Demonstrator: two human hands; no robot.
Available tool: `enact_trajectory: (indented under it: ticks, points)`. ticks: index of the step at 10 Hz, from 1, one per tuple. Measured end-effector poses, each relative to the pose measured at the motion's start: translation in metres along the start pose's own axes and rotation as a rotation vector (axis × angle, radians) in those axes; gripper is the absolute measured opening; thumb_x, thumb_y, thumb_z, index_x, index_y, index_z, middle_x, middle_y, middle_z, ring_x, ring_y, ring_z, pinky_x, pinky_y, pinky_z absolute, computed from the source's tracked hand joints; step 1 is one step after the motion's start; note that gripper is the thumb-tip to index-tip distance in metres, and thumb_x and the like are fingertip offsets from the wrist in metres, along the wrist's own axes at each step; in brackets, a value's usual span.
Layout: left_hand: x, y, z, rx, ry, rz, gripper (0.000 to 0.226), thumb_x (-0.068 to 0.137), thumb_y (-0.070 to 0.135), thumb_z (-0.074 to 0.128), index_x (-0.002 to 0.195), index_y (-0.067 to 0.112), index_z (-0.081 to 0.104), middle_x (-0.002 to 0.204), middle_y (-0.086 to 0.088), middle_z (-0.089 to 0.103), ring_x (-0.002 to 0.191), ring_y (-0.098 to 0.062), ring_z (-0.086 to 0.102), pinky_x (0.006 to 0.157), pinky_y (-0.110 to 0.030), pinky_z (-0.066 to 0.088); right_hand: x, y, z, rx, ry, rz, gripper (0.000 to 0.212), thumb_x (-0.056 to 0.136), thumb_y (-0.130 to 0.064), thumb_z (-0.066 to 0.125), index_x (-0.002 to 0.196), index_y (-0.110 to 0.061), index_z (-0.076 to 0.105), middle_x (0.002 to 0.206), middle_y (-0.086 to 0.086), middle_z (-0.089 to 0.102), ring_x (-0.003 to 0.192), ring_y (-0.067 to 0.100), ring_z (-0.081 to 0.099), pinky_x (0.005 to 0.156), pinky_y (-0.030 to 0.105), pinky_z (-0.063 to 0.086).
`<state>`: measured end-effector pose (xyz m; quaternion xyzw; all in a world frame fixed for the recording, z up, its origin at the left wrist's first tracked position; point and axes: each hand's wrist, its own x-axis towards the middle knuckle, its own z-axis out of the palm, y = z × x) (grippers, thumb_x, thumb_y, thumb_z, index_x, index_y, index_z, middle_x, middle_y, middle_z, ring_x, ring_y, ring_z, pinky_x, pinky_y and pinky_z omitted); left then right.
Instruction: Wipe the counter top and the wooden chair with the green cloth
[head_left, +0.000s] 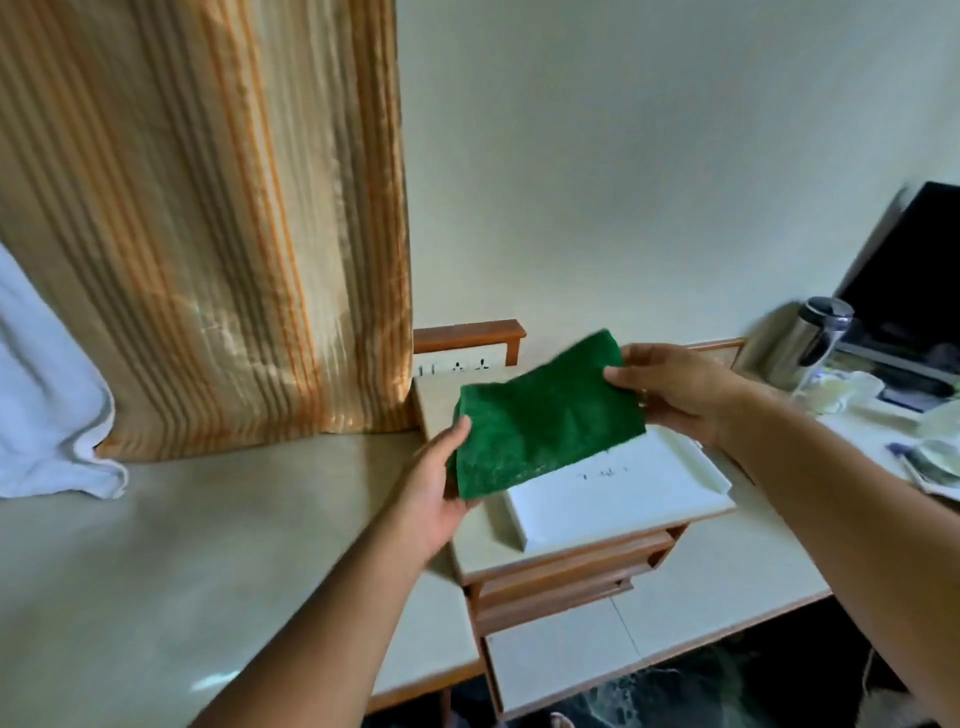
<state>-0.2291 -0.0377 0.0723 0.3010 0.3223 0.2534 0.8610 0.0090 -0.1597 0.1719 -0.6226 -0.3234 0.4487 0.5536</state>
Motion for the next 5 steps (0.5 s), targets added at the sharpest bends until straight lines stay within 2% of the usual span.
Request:
enact_trajectory:
  ticks: [1,2,3,4,5]
  points:
    - [0.033,-0.005,0.027,0.278,0.066,0.079,0.029,0.084,0.012,0.074,0.112,0.009,0.068,0.106,-0.015,0.077,0.092,-0.030,0.075,0.071,-0.042,0.062,0.028,0.037,-0.050,-0.053,0.188,0.108,0.025,0.093,0.001,0.061,0.117,-0.004,0.065,0.115,0.017,0.072,0.104,0.030,0.071,0.075,0.040,0.062]
    - [0.068,-0.027,0.051,0.555,0.164,0.102,0.020,0.088,0.012,0.071,0.107,0.015,0.065,0.105,-0.010,0.075,0.092,-0.027,0.073,0.075,-0.045,0.061,0.055,0.074,-0.084,-0.081,0.244,0.181,0.024,0.092,0.006,0.061,0.114,-0.003,0.064,0.117,0.018,0.069,0.107,0.034,0.067,0.068,0.036,0.063]
    - [0.099,-0.048,0.054,0.744,0.279,0.094,0.013,0.088,0.011,0.070,0.097,0.017,0.063,0.100,-0.009,0.072,0.087,-0.024,0.072,0.074,-0.042,0.060,0.079,0.108,-0.105,-0.223,0.233,0.230,0.027,0.089,0.006,0.066,0.115,-0.001,0.063,0.111,0.016,0.069,0.102,0.031,0.068,0.068,0.034,0.062]
    - [0.117,-0.065,0.046,1.047,0.372,0.052,0.020,0.086,0.013,0.070,0.105,0.012,0.065,0.100,-0.005,0.070,0.089,-0.025,0.070,0.080,-0.043,0.060,0.105,0.135,-0.115,-0.758,0.177,0.247,0.050,0.089,-0.012,0.072,0.132,0.000,0.050,0.118,0.016,0.066,0.104,0.031,0.066,0.080,0.038,0.056]
    - [0.131,-0.071,0.058,1.514,0.492,0.170,0.013,0.089,0.029,0.062,0.101,0.024,0.058,0.103,0.003,0.068,0.089,-0.022,0.065,0.075,-0.038,0.056,0.130,0.140,-0.119,-1.273,0.139,0.112,0.074,0.089,-0.032,0.068,0.145,-0.006,0.029,0.142,0.018,0.049,0.128,0.036,0.051,0.094,0.042,0.049]
